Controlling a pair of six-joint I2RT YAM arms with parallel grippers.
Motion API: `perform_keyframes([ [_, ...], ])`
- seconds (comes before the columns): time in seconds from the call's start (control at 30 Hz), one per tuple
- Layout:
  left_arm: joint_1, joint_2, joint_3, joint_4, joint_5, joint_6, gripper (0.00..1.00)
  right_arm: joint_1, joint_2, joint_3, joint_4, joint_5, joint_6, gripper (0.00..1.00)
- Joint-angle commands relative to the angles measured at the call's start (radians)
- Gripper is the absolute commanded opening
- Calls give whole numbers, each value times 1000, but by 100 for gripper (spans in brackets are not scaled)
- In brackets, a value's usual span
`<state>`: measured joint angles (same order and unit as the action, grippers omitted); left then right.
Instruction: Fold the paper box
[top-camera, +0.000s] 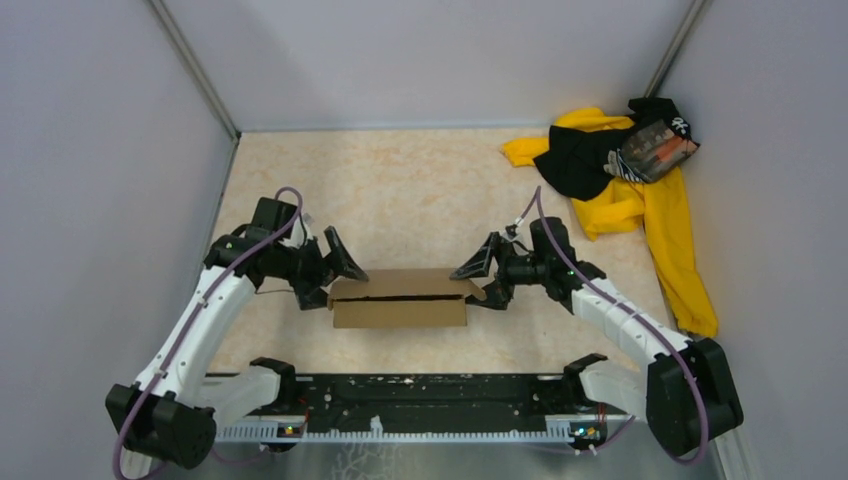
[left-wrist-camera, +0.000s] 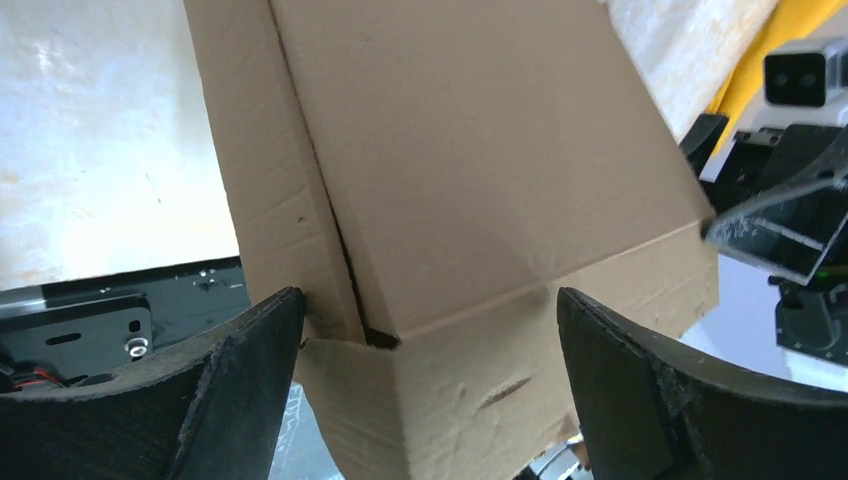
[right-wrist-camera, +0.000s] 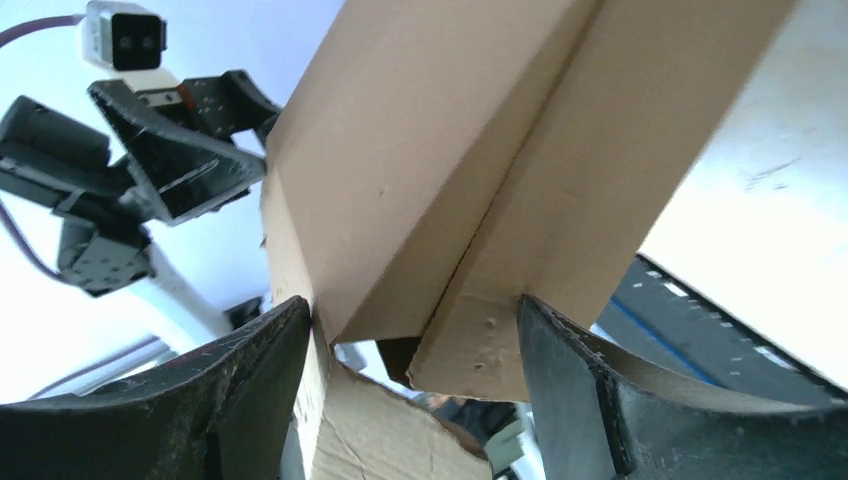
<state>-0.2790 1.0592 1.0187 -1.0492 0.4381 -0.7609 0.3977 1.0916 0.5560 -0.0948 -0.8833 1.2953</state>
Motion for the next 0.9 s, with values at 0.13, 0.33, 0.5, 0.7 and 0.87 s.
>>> perform_keyframes([
  [0.13,-35,-218,-282,122,214,-93,98,9,-49,-21,-152,148,-291,74],
  [0.33,-35,-412,-472,166,138,-160,98,9,-128,-117,-250,269,-416,71],
  [0.5,-35,-405,-546,227,102,-143,98,9,-133,-38,-436,429,-609,72],
  [0.7,-35,-368,-504,221,88,-69,98,15,-189,91,-567,571,-747,70],
  [0.87,-35,-391,-446,188,66,-33,98,129,-235,179,-585,713,-787,62],
])
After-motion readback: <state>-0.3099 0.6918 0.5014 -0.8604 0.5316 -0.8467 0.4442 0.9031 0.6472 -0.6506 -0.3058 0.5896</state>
